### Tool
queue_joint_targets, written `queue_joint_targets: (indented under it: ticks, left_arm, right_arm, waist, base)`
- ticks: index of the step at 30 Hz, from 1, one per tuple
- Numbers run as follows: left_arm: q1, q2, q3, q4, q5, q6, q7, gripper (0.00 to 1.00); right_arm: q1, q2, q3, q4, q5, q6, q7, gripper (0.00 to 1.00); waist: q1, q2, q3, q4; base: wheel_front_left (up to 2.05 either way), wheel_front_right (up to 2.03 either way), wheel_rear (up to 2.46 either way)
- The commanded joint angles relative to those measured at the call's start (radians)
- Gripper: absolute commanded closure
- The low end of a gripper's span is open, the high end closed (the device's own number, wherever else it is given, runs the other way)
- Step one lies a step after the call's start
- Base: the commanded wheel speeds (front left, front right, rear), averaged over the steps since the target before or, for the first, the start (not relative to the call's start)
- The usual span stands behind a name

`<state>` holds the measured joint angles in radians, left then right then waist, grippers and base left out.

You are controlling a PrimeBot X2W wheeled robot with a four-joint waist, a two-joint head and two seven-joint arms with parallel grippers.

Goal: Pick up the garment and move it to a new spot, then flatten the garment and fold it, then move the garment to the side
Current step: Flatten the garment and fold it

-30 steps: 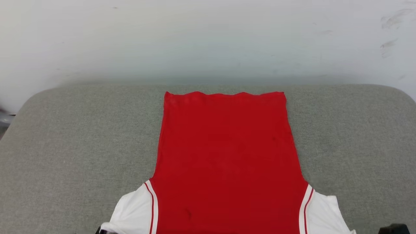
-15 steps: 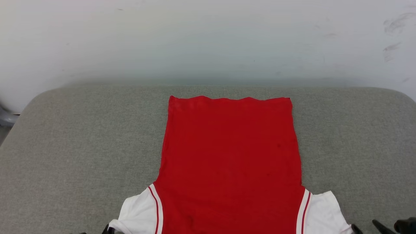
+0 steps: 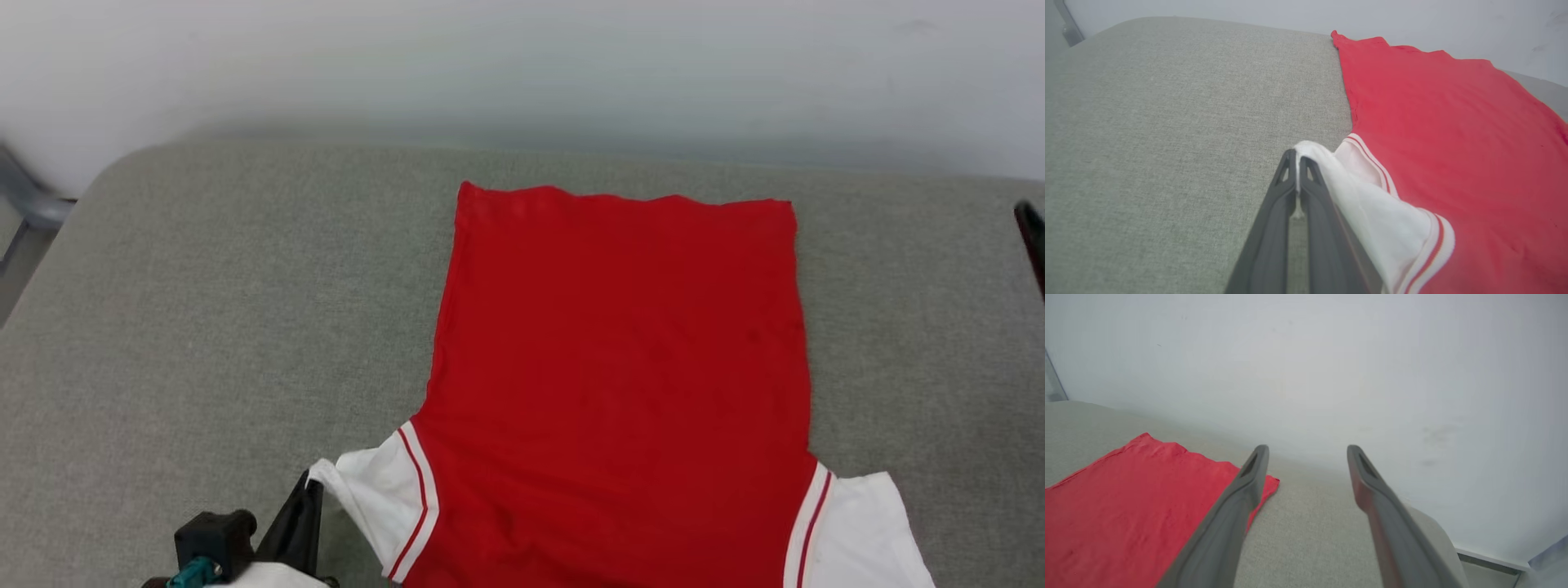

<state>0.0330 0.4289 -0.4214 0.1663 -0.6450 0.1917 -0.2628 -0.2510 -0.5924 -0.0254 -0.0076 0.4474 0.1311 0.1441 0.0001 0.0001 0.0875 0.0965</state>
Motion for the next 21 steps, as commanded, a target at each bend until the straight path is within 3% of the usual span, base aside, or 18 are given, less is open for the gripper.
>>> queue_joint_targets:
  ticks: [1, 8, 14, 21]
  left_arm:
    - [-0.029, -0.014, 0.008, -0.012, 0.016, -0.004, -0.003, 1.0]
    - [-0.097, -0.069, 0.025, -0.041, 0.067, -0.036, -0.003, 1.0]
    - [-0.149, -0.132, 0.037, -0.052, 0.121, -0.075, -0.003, 1.0]
    - [-0.193, -0.202, 0.058, -0.057, 0.172, -0.123, -0.003, 1.0]
  right_arm:
    - [-0.069, -0.009, 0.013, -0.011, 0.005, -0.001, 0.043, 0.0]
    - [-0.334, -0.053, 0.087, 0.049, 0.023, -0.001, 0.269, 0.0]
    - [-0.55, -0.098, 0.186, 0.169, 0.067, -0.001, 0.551, 0.0]
    - [-0.688, -0.118, 0.245, 0.288, 0.12, -0.001, 0.872, 0.0]
  waist:
    - [-0.0001, -0.0001, 0.074, 0.049]
    - [-0.0001, -0.0001, 0.196, 0.116]
    - [-0.0001, -0.0001, 0.294, 0.177]
    - [-0.0001, -0.0001, 0.389, 0.225]
  base:
    - [0.0, 0.0, 0.0]
    - [0.0, 0.0, 0.0]
    - [0.0, 0.0, 0.0]
    - [0.0, 0.0, 0.0]
